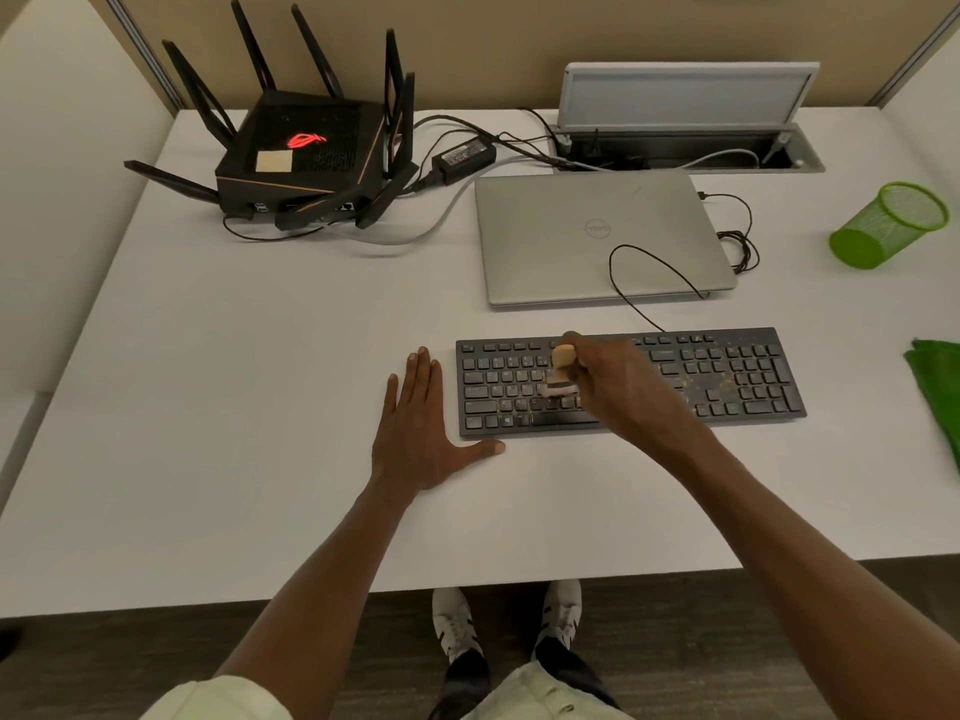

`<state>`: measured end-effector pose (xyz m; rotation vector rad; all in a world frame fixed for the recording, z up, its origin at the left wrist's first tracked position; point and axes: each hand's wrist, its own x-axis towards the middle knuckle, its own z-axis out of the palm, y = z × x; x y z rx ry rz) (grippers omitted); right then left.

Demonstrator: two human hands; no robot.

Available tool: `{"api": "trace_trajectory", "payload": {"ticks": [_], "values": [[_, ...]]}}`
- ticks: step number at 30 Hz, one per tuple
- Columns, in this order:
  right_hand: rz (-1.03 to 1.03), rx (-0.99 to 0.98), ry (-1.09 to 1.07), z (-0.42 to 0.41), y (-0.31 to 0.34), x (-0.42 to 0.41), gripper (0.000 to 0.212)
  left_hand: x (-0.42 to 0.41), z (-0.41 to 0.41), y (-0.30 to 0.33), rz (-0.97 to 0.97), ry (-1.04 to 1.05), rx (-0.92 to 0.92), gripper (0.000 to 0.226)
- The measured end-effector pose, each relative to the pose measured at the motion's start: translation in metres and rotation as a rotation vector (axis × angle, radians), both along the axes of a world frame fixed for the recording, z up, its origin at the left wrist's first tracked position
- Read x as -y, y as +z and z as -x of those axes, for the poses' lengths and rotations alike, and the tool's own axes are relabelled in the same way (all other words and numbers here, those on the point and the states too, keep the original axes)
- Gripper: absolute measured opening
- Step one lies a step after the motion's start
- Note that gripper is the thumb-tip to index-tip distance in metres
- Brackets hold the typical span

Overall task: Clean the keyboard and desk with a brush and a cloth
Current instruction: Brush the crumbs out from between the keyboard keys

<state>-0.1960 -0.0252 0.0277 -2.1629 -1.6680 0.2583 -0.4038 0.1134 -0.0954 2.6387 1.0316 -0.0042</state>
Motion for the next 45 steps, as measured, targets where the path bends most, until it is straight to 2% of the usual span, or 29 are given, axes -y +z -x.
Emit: {"api": "trace_trajectory", "payload": {"ticks": [6,10,12,15,19,24,27,31,34,40,45], "values": [[-0.033,-0.078,0.065,0.019,-0.002,-0.016,0.010,0.000,0.000,0.001,0.013,0.002,-0.001,0.146],[0.080,0.012,-0.003,0.002,-0.005,-0.005,0.018,0.000,0.000,0.002,0.004,-0.001,-0.014,0.145],[0.044,0.043,-0.035,-0.005,0.000,-0.002,0.016,0.000,0.000,0.001,-0.002,-0.002,-0.011,0.145],[-0.032,-0.013,-0.006,0.001,0.005,-0.008,0.009,0.000,-0.001,0.001,0.004,-0.002,-0.013,0.146],[-0.022,-0.096,0.045,0.009,-0.003,-0.008,0.010,0.000,0.000,0.001,0.008,-0.004,0.005,0.146],[0.025,-0.034,-0.039,-0.013,0.001,0.007,0.010,0.000,0.000,0.002,0.005,0.000,-0.004,0.146],[-0.028,-0.019,-0.143,-0.017,0.006,0.003,0.009,0.000,0.000,0.002,0.009,0.000,-0.006,0.146],[-0.128,-0.134,-0.334,-0.017,0.012,-0.011,0.006,0.000,0.000,0.002,-0.003,0.003,-0.012,0.146],[-0.206,-0.252,-0.437,-0.014,0.009,-0.019,0.016,0.000,-0.001,0.002,0.006,0.005,-0.010,0.146],[-0.269,-0.321,-0.498,0.001,-0.009,-0.030,0.013,0.000,-0.001,0.003,0.005,0.005,-0.025,0.145],[-0.230,-0.296,-0.488,0.014,-0.023,-0.015,0.008,0.000,0.000,0.003,0.001,0.005,-0.019,0.145]]}}
